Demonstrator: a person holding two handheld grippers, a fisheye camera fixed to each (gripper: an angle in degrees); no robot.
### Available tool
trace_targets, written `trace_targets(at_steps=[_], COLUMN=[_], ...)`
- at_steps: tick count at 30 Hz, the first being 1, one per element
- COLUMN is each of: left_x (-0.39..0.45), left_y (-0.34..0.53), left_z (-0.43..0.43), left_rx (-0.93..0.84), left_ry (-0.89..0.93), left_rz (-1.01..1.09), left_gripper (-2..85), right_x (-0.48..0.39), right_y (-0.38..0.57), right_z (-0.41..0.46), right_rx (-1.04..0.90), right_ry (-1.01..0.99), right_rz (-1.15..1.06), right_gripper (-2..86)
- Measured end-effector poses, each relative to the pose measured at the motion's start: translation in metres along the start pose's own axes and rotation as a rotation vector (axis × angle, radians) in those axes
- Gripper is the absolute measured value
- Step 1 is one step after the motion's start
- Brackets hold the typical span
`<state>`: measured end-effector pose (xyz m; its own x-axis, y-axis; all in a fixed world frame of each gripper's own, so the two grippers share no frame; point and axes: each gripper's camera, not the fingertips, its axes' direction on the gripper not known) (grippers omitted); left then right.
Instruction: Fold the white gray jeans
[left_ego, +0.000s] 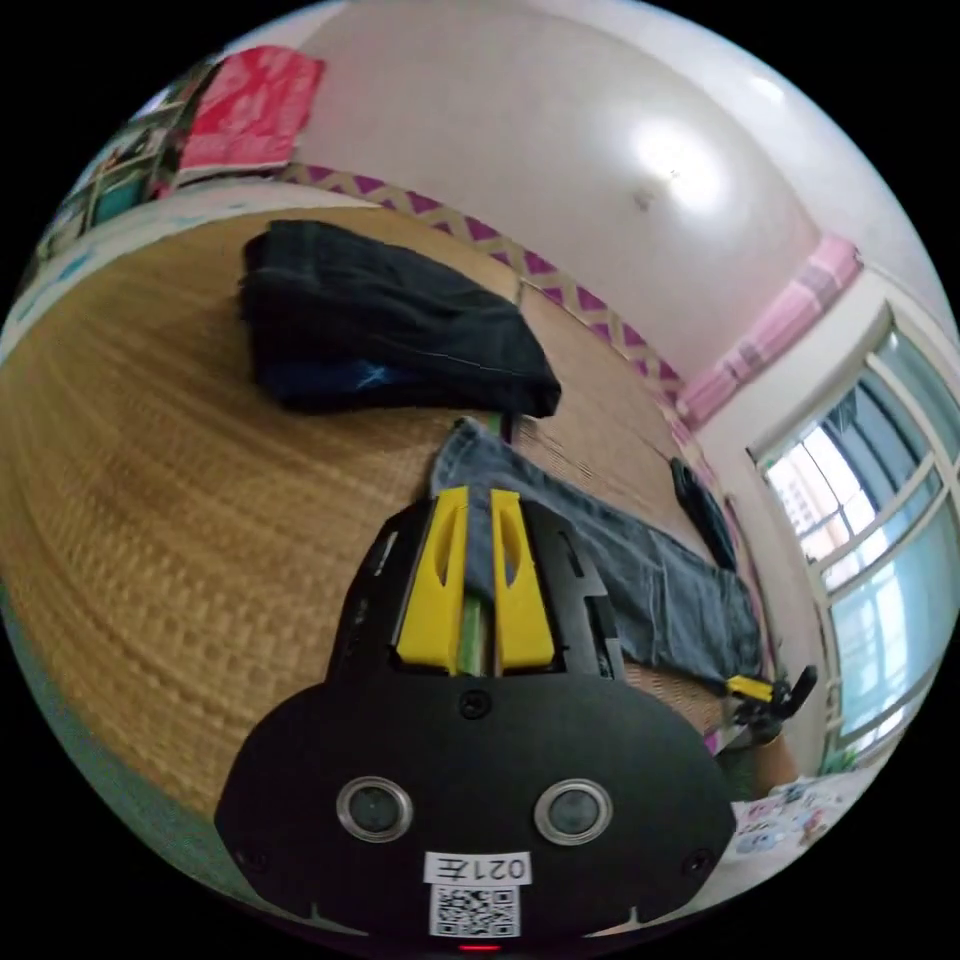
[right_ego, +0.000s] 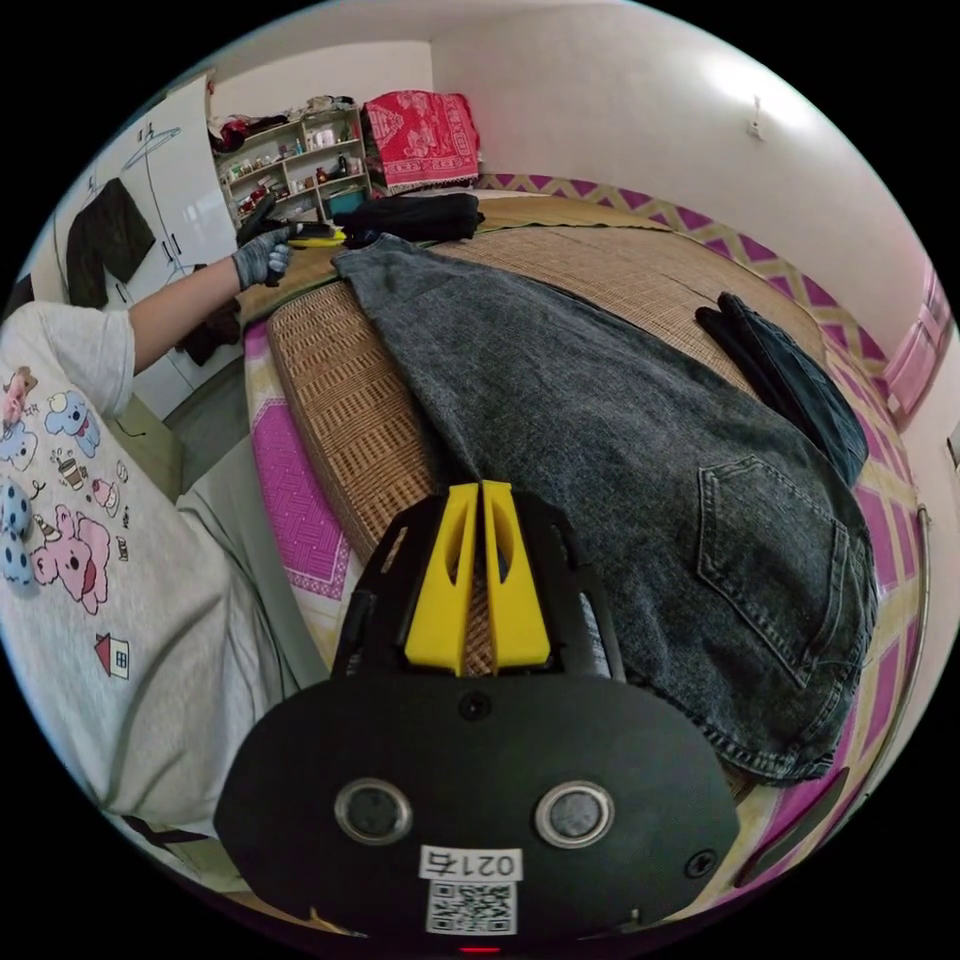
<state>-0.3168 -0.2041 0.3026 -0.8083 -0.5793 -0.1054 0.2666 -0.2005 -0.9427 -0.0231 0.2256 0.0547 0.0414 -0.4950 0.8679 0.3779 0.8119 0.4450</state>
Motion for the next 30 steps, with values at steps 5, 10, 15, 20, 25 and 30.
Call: trace_targets(at_steps=[5, 10, 15, 20, 25, 30], left_x=[-0.05, -0.049, -0.043, -0.038, 0.04, 0.195], left_y=[0.031, 0.043, 0.042, 0.062, 0.071, 0.11], left_z=[0.002, 0.027, 0.052, 0.069, 0.036, 0.014], left_rx=[-0.083, -0.096, -0.088, -0.054, 0.023, 0.061], left_ry=[0.176, 0.156, 0.12, 0.197, 0.211, 0.165], left_rz=[-0.221, -0.242, -0.212, -0.192, -0.014, 0.32], left_gripper=[10.8, 9.4, 7.9, 3.1, 1.8, 1.9], right_x=[0.005, 0.009, 0.011, 0.019, 0.028, 0.056], right_y=[0.005, 0.011, 0.019, 0.026, 0.036, 0.076], right_z=[-0.002, -0.005, -0.011, -0.018, -0.03, -0.079], right_rx=[0.001, 0.002, 0.002, 0.002, 0.022, 0.216], right_ry=[-0.018, -0.017, 0.005, -0.003, -0.015, -0.099], right_rz=[0.011, 0.01, 0.001, 0.006, 0.009, 0.187], right_gripper=[-0.3, -0.4, -0.3, 0.2, 4.0, 8.9])
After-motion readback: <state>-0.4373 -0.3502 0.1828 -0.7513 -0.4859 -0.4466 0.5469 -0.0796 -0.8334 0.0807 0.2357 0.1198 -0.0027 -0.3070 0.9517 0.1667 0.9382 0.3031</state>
